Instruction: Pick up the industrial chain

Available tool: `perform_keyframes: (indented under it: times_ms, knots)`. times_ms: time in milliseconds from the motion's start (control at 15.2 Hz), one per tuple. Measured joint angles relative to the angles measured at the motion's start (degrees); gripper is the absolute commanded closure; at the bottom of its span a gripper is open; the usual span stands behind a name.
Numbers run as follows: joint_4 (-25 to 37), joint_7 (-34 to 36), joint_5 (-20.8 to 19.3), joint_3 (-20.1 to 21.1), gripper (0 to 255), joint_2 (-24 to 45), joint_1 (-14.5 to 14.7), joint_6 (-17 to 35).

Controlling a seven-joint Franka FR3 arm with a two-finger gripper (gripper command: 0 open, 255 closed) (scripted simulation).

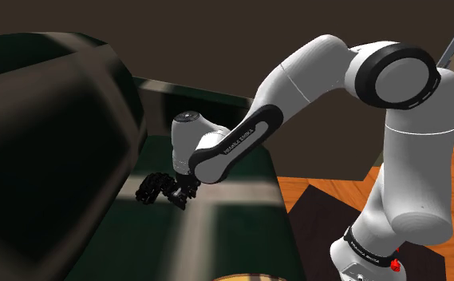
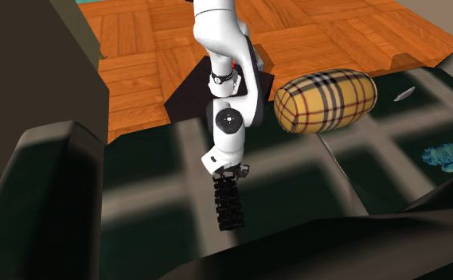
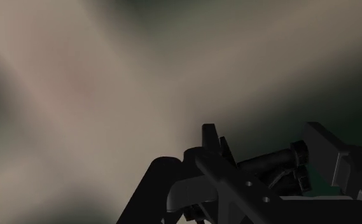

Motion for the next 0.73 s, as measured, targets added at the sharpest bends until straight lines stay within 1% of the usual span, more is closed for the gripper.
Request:
perform_keyframes:
  times_ms: [726]
  knots:
    - [1.4, -1.4, 2.3, 1.1, 255, -5.6, -0.8, -6.8]
